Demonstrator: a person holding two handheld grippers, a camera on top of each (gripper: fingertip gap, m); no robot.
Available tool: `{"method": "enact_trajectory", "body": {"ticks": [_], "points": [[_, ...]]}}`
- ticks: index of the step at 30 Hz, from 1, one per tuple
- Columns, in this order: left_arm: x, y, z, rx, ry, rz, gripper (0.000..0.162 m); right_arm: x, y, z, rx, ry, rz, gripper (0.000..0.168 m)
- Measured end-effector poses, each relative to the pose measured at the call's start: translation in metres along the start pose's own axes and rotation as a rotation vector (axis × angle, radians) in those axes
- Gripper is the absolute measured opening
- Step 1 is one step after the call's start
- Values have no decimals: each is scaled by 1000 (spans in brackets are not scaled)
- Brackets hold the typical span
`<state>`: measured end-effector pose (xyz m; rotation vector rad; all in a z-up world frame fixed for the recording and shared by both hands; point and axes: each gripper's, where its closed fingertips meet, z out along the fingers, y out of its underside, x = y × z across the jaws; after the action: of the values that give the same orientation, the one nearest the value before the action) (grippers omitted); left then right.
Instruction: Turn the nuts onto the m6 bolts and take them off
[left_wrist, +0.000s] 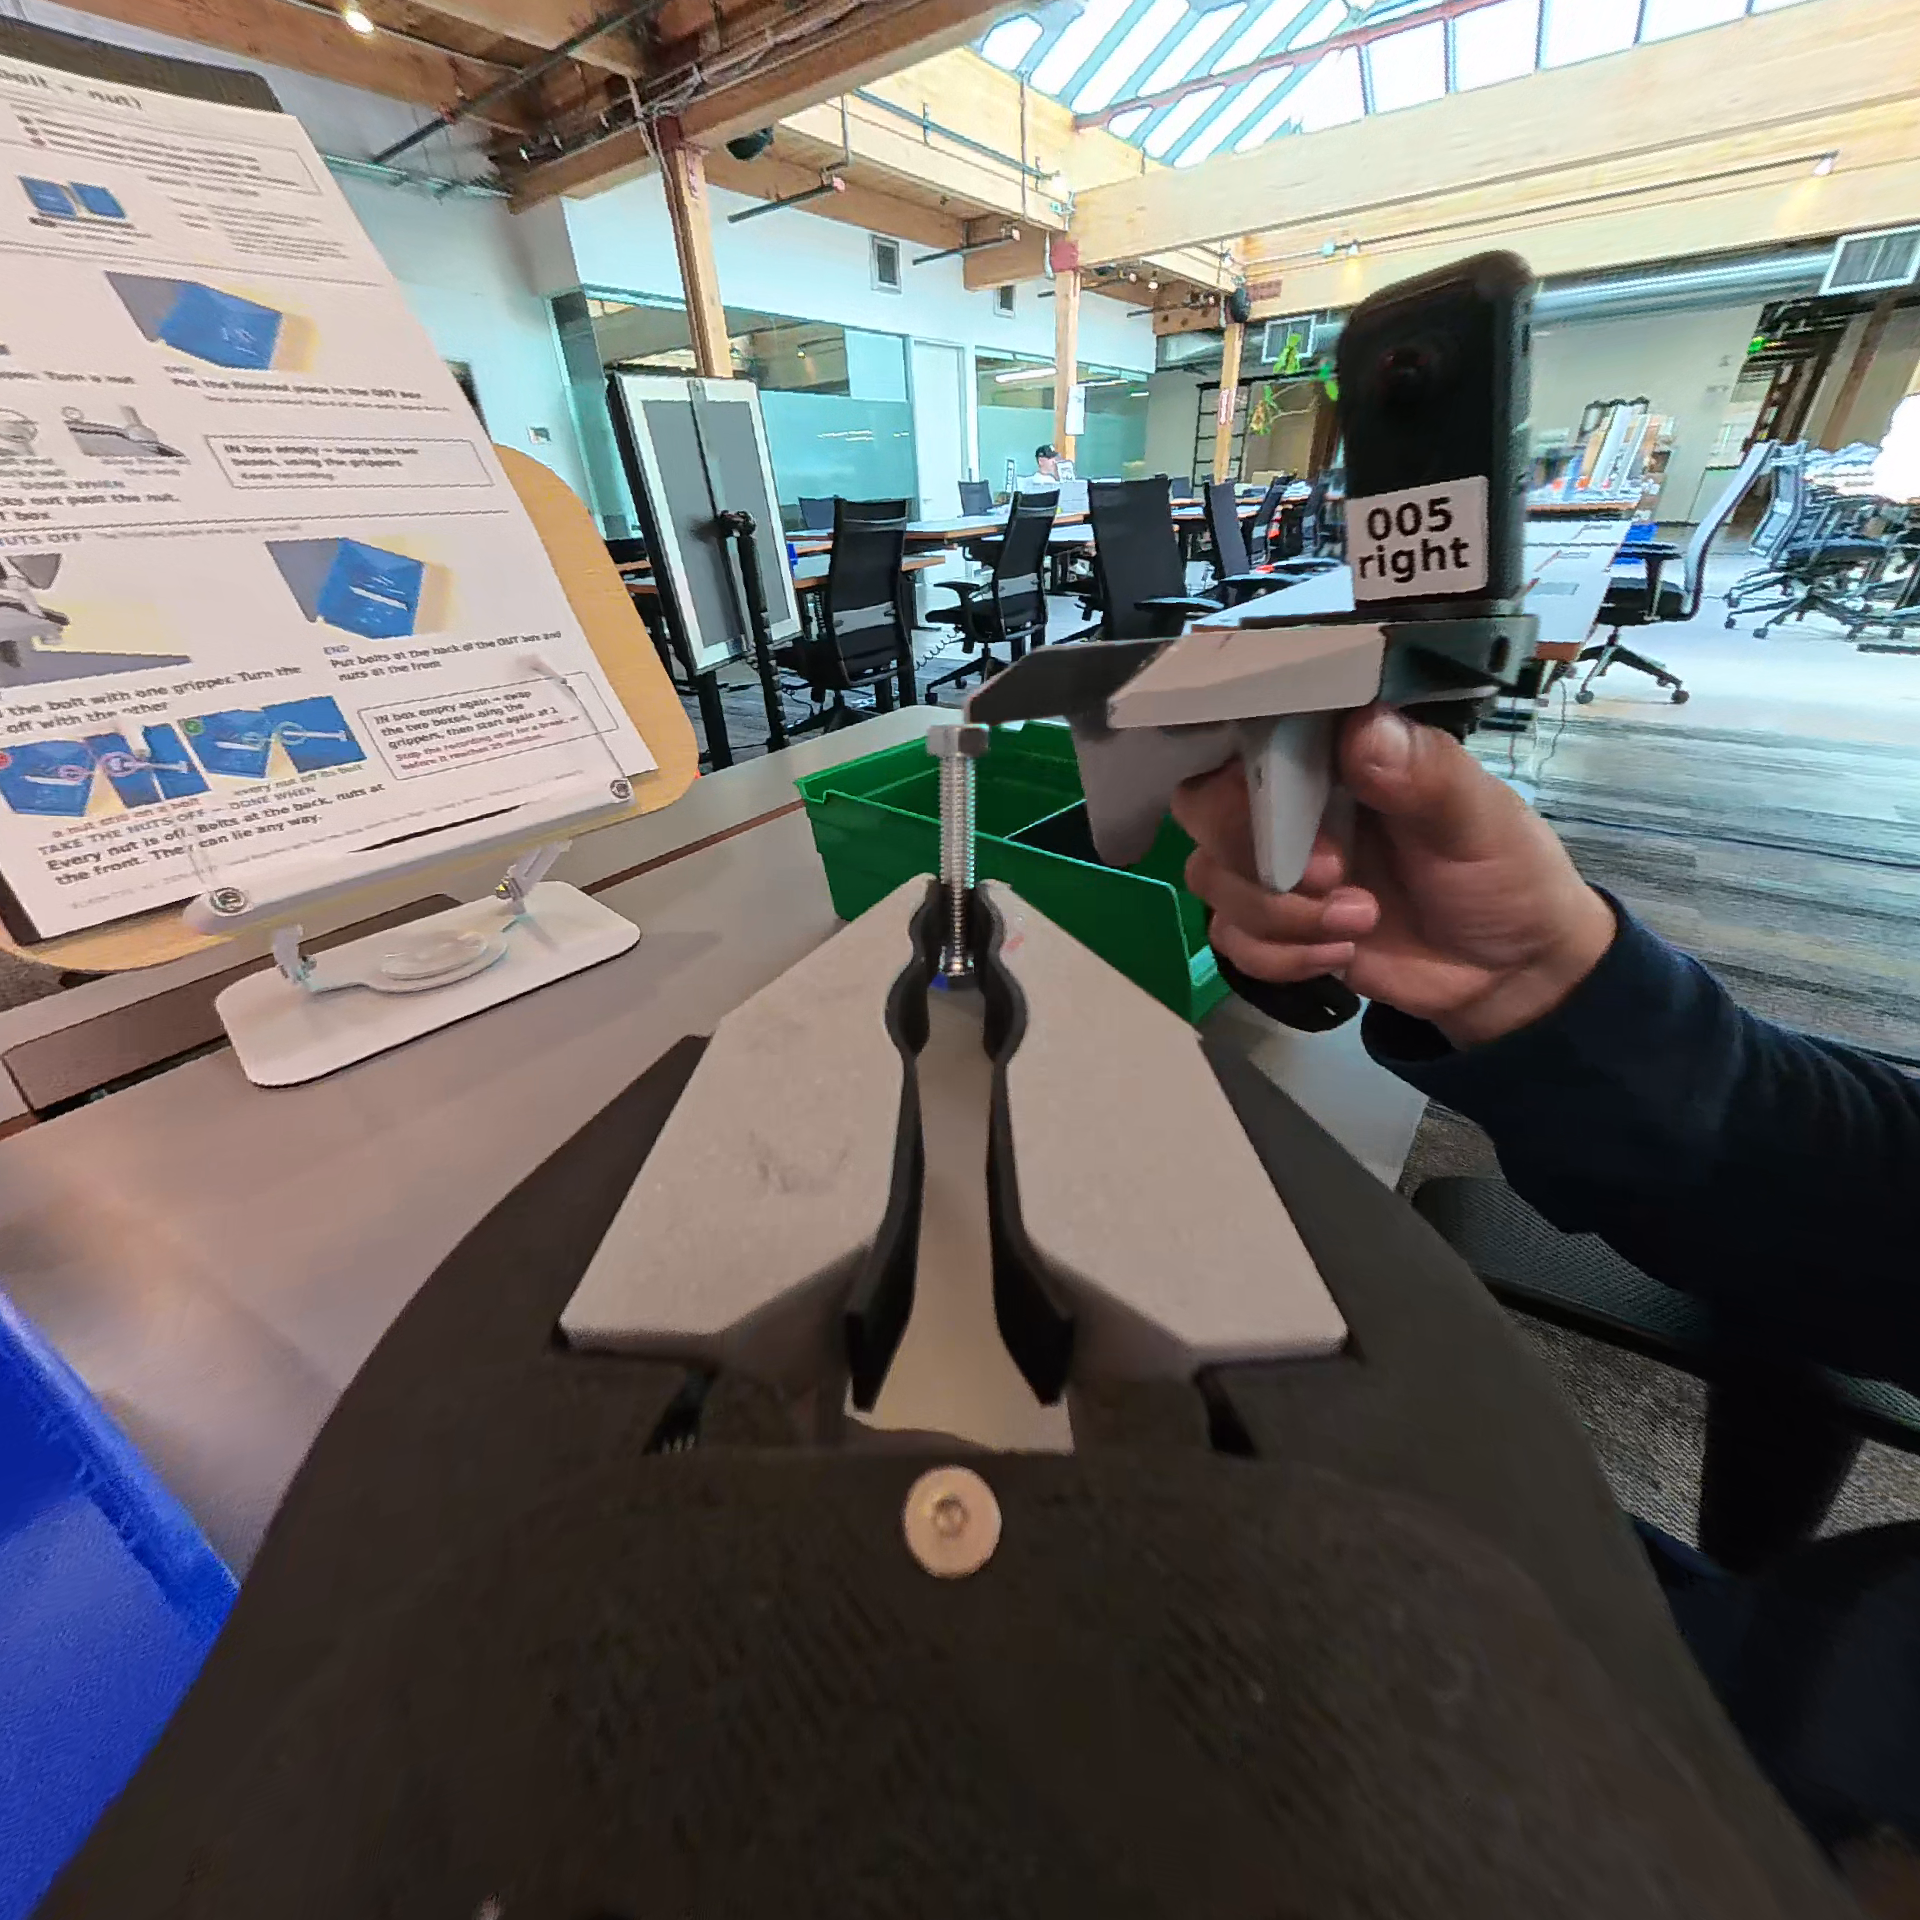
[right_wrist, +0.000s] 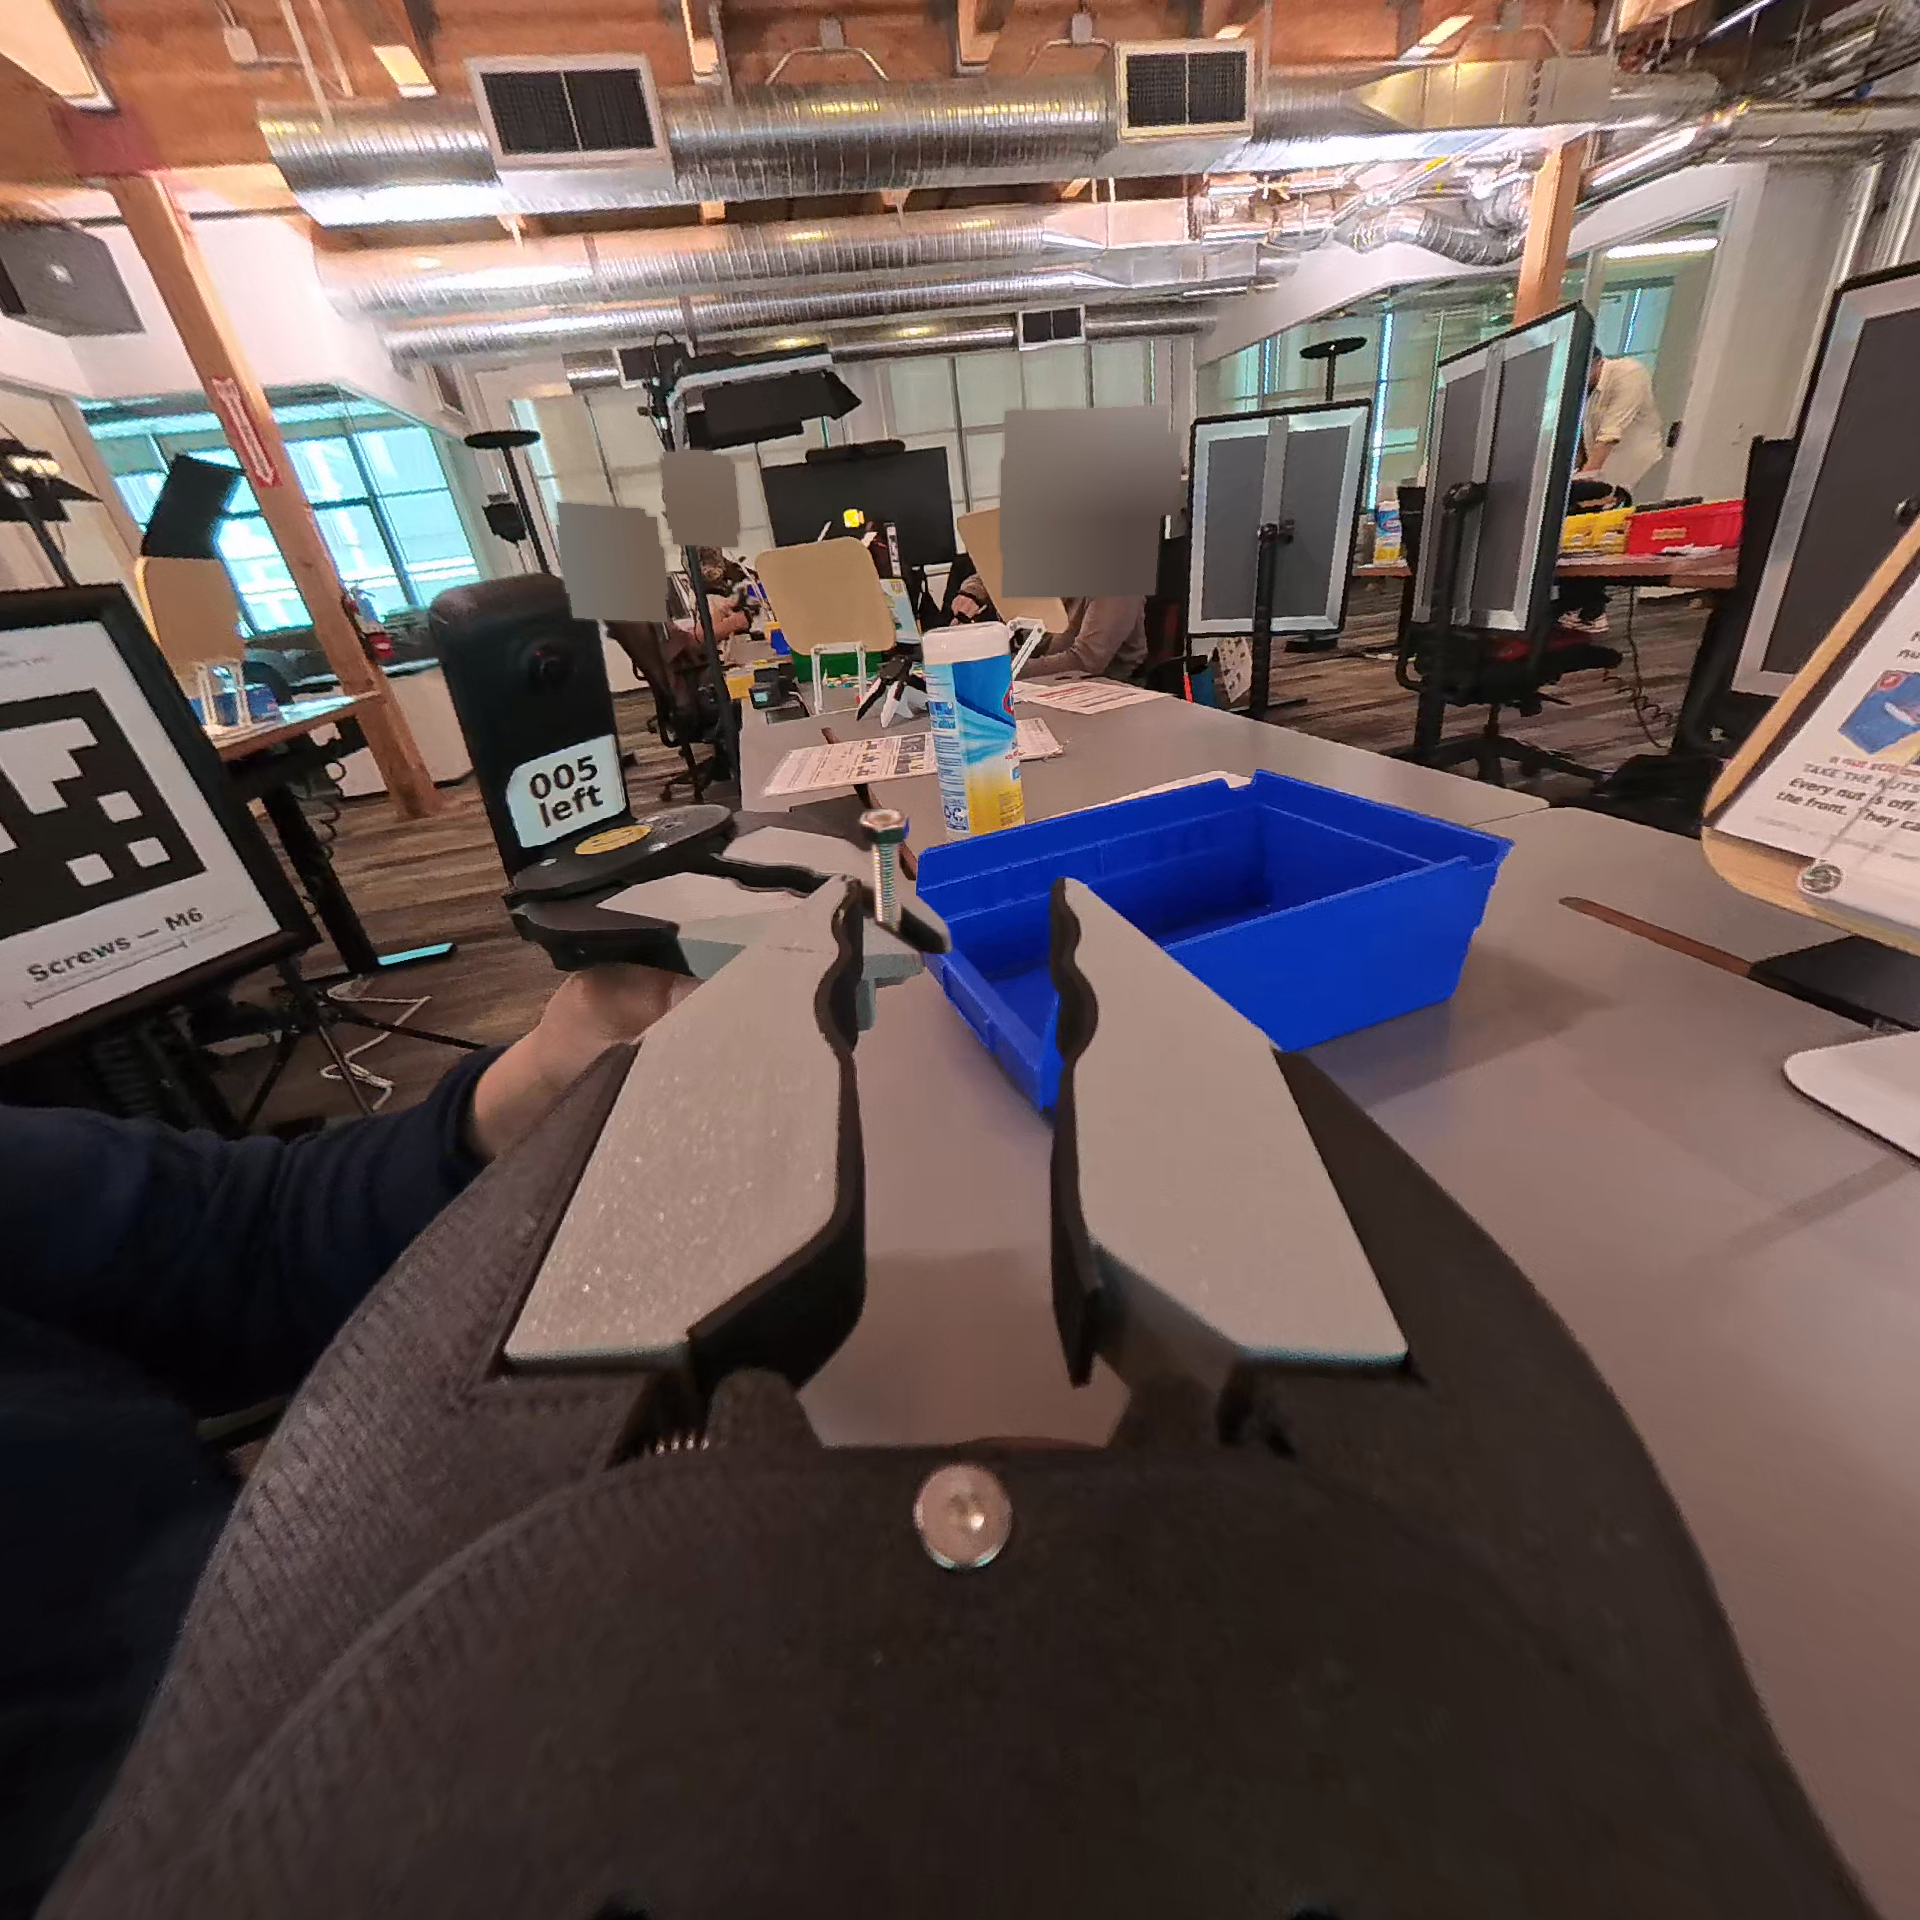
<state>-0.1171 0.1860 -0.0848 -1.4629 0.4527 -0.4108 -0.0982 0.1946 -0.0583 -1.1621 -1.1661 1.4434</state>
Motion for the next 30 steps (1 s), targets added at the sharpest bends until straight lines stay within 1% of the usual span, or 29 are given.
{"method": "enact_trajectory", "body": {"ticks": [6,9,14,19,24,30], "points": [[-3,6,3,-15,-20,11,3,-16,9,11,-26,-30,-26,25],[2,9,6,-28,-12,26,3,-21,14,17,-42,-28,-44,24],[10,13,10,-40,5,30,3,-21,17,21,-39,-14,-44,25],[16,17,14,-55,18,32,3,-19,19,23,-36,9,-53,21],[21,20,16,-63,29,33,3,-14,20,22,-31,35,-55,8],[21,21,17,-69,31,31,3,-14,21,22,-41,34,-59,7]]}}
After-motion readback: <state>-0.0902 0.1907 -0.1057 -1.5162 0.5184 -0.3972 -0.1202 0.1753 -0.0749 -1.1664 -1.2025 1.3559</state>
